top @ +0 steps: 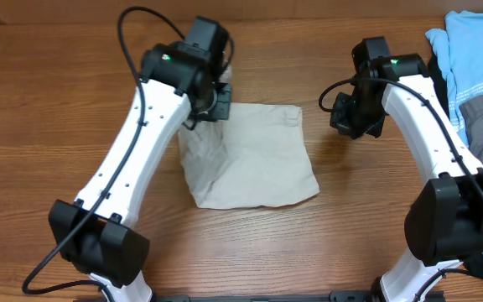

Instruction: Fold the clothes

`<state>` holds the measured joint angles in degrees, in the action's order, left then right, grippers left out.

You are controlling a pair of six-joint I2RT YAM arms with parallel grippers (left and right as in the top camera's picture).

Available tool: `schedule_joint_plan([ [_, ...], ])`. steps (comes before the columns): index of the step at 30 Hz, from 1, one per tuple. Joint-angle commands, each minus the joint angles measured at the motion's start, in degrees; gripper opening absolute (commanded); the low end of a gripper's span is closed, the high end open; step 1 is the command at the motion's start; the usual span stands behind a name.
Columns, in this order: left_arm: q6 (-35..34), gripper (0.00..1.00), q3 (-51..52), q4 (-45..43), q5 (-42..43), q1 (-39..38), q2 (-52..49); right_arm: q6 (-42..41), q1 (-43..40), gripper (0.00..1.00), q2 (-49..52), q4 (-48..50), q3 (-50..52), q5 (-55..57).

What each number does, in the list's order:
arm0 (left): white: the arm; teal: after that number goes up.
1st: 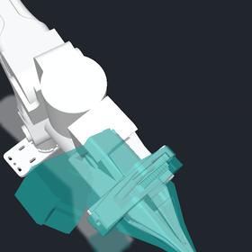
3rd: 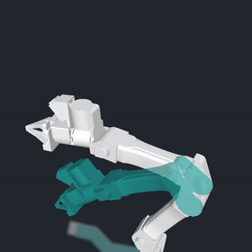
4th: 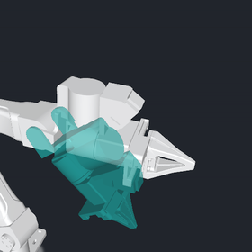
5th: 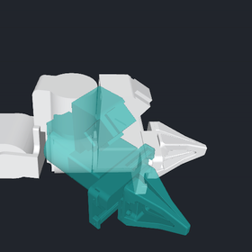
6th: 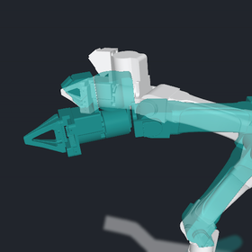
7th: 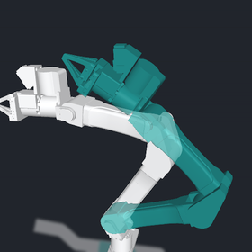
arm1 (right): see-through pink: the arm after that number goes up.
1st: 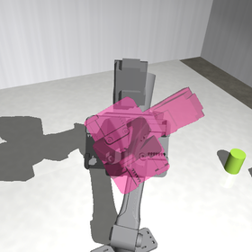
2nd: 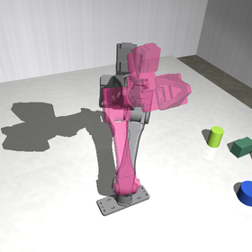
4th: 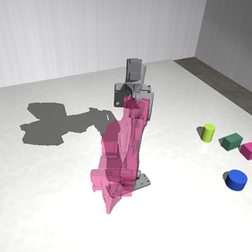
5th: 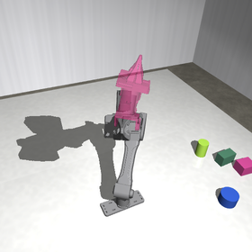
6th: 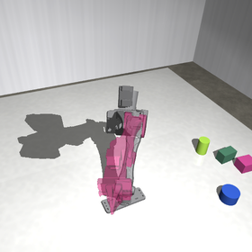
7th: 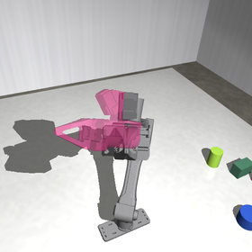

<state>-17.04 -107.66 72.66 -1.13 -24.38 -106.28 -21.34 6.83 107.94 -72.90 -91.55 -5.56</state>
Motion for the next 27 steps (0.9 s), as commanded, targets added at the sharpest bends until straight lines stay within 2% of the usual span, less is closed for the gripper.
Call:
schedule_joint_plan([
  [1, -2.78, 0.04, -1.18, -1.33, 0.72, -3.17, 2.25, 0.33, 0.11, 0.04, 0.13, 0.98, 3.15, 1.01],
  [11, -3.34, 0.04, -1.18, -2.43, 0.68, -6.38, -3.28, -0.31, 0.20, 0.04, 0.13, 5.44, 9.20, -2.29],
  [15, -3.30, 0.04, -1.57, -2.16, -0.85, -6.16, -3.41, 1.03, 0.59, 0.04, 0.13, 11.54, 13.46, -19.93],
  [17, -3.28, 0.04, -3.41, -0.09, -3.02, -5.60, -3.32, 1.66, 1.01, 0.04, 0.13, 15.52, 15.04, -29.62],
  [19, -3.21, 0.04, -6.34, 2.95, -3.98, -4.42, -3.30, 0.76, 1.86, 0.04, 0.13, 19.63, 16.17, -34.67],
  [27, -0.46, 0.04, -19.43, 11.63, -3.69, 0.07, -3.30, -12.31, 10.34, 0.04, 0.42, 33.75, 18.91, -31.61],
])
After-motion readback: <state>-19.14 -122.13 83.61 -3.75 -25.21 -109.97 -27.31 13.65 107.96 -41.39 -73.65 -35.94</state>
